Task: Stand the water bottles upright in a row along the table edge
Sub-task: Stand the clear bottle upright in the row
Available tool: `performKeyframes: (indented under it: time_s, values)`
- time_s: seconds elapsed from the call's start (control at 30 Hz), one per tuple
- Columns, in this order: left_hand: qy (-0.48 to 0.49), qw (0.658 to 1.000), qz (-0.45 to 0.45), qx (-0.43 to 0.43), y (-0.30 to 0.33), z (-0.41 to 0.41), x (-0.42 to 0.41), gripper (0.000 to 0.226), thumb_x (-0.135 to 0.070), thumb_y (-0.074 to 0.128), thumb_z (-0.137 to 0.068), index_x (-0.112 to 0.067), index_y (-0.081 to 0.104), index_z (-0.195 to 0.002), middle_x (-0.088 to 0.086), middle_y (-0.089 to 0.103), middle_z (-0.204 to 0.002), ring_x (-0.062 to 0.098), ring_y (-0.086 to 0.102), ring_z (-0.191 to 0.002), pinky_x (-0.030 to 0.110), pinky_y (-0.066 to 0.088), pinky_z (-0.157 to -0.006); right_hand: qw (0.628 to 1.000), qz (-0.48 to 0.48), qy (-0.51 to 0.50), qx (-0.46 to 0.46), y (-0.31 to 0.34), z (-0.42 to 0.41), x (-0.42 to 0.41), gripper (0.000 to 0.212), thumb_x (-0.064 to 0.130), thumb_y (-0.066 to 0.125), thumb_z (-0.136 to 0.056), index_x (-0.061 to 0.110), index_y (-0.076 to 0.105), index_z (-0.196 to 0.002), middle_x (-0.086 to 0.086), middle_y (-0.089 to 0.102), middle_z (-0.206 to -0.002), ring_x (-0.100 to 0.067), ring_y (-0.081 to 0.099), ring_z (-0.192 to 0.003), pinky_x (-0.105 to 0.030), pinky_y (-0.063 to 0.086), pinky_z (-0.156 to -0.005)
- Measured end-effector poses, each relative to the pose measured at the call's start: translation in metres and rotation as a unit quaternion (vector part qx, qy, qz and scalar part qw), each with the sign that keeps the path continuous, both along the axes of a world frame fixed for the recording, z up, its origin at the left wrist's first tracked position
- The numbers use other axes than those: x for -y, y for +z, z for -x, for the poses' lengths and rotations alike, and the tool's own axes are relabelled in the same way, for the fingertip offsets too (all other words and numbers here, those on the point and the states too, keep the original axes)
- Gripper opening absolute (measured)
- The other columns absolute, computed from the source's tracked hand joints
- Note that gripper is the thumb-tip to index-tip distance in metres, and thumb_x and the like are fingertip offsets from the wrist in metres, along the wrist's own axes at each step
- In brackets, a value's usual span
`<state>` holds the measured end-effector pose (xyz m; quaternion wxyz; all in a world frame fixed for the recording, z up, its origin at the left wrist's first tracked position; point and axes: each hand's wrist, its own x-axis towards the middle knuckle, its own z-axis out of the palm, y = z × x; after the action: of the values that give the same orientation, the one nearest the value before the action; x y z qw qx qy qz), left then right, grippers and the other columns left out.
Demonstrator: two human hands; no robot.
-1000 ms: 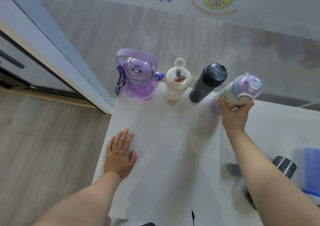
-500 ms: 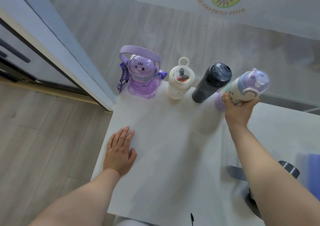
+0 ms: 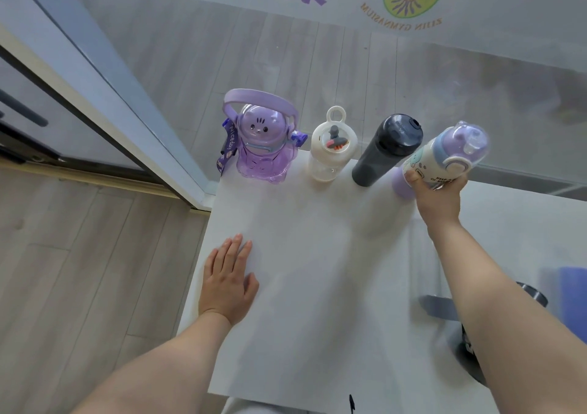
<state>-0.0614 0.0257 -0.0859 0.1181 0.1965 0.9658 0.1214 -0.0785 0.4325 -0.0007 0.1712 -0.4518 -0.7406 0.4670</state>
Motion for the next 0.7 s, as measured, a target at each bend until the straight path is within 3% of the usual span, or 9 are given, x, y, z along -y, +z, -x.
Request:
performKeyframes:
  time_s: [0.13, 0.33, 0.5, 0.7]
  values:
    - [-0.001, 1.000, 0.002, 0.000, 0.001, -0.001, 0.000, 0.062, -0.036, 0.034, -0.085, -0.019, 0.034, -0.146, 0.003, 0.030, -0.156, 0.019, 0.020, -0.145, 0.041, 0.011, -0.119, 0.999, 0.007, 0.011, 0.037, 0.005, -0.022, 0.008, 0.091, 0.047, 0.074, -0.078, 0.019, 0.020, -0.145, -0.005, 0.042, -0.142, -0.019, 0.048, -0.120, -0.039, 0.045, -0.098]
    - [-0.003, 1.000, 0.008, 0.005, 0.003, -0.002, 0.000, 0.062, -0.036, 0.032, -0.086, -0.019, 0.035, -0.146, 0.003, 0.029, -0.156, 0.019, 0.020, -0.145, 0.039, 0.007, -0.120, 0.994, -0.068, 0.053, 0.068, 0.015, -0.083, 0.033, 0.070, 0.023, 0.064, -0.087, 0.017, 0.026, -0.146, -0.006, 0.040, -0.145, -0.021, 0.039, -0.132, -0.040, 0.036, -0.109]
    - [-0.005, 1.000, 0.016, 0.007, 0.002, -0.002, 0.001, 0.062, -0.035, 0.031, -0.086, -0.016, 0.035, -0.145, 0.007, 0.032, -0.155, 0.024, 0.025, -0.143, 0.038, 0.006, -0.118, 0.972, -0.152, 0.099, 0.152, 0.010, -0.138, 0.040, 0.070, 0.016, 0.063, -0.085, 0.009, 0.029, -0.146, -0.012, 0.037, -0.148, -0.031, 0.032, -0.136, -0.045, 0.029, -0.113]
    - [0.025, 1.000, 0.000, 0.001, 0.005, -0.005, -0.007, 0.068, -0.039, 0.026, -0.083, -0.013, 0.035, -0.146, 0.009, 0.030, -0.156, 0.027, 0.023, -0.144, 0.044, 0.013, -0.118, 0.954, -0.139, 0.198, 0.178, 0.000, -0.181, 0.029, 0.059, 0.024, 0.054, -0.094, 0.022, 0.030, -0.147, -0.009, 0.027, -0.155, -0.024, 0.019, -0.144, -0.032, 0.020, -0.112]
